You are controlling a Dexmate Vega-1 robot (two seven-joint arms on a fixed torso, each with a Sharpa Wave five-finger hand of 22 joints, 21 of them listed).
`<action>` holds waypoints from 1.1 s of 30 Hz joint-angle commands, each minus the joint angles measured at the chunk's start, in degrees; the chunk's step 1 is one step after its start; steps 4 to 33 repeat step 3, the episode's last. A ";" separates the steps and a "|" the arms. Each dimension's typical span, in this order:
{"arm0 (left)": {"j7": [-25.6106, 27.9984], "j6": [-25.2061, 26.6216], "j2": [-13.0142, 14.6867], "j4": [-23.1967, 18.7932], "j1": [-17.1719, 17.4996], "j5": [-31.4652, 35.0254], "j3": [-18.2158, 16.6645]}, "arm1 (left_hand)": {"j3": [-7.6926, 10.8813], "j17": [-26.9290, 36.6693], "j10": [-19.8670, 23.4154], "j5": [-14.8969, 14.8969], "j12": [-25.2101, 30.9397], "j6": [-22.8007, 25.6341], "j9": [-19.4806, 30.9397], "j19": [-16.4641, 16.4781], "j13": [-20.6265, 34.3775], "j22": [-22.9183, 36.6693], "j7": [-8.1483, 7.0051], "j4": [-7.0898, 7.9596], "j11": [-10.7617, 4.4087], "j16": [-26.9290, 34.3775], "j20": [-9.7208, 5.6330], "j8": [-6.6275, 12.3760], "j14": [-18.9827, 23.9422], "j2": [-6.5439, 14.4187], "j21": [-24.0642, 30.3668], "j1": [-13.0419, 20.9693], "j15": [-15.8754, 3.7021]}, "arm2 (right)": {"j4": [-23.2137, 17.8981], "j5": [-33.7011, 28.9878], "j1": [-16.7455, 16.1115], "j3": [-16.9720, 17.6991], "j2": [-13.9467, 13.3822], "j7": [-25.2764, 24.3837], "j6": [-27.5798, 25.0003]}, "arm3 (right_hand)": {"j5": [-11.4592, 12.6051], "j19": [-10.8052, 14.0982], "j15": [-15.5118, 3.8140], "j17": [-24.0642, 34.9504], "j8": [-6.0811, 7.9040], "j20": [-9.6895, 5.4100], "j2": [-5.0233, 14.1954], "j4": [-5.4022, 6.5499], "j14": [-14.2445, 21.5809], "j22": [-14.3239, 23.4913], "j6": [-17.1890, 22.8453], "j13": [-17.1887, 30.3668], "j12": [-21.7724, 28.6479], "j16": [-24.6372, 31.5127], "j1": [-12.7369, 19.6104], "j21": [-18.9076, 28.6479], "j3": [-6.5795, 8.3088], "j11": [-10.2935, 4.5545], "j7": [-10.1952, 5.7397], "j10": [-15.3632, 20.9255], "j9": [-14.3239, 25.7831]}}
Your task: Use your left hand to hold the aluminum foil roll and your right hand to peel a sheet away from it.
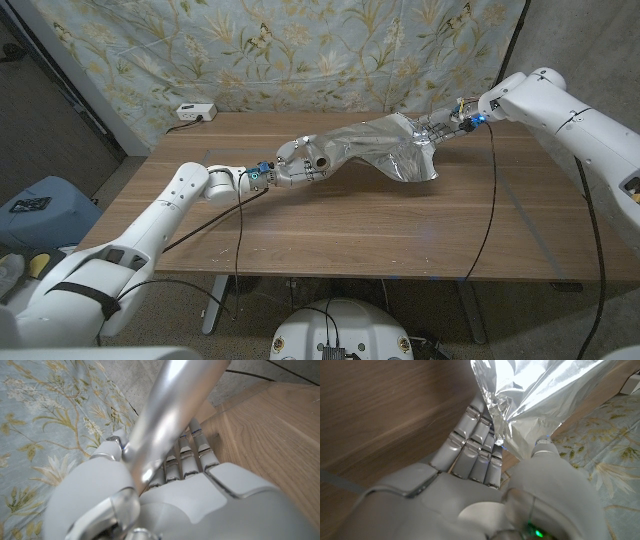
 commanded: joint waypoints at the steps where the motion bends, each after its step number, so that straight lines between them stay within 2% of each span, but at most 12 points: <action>1: -1.11 -0.32 -0.18 0.49 -0.62 1.02 0.45 | 0.02 0.09 0.42 -0.17 0.52 0.51 0.13 0.37 -0.03 0.24 0.15 -0.09 0.01 0.35 0.15 -0.05 0.12 0.11 -0.08 0.62 -0.14 | -0.16 0.41 0.29 -0.17 -0.48 0.24 -0.04 | 0.55 0.01 -1.72 0.35 0.56 0.03 0.08 0.02 0.12 0.10 -0.47 0.12 -0.06 0.19 -0.33 -0.16 -0.03 0.18 0.14 0.06 -0.02; 33: -1.23 -0.43 -0.31 0.57 -0.62 1.09 0.45 | 0.01 0.10 0.35 -0.19 0.49 0.54 0.13 0.35 -0.03 0.24 0.19 -0.07 0.05 0.33 0.18 -0.05 0.03 0.11 -0.10 0.66 -0.16 | -0.12 0.40 0.40 -0.25 -0.56 0.40 -0.12 | 0.66 0.02 -1.75 0.36 0.58 0.04 0.11 0.01 0.04 0.10 -0.51 0.09 -0.07 0.19 -0.27 -0.21 -0.04 0.12 0.13 0.08 -0.04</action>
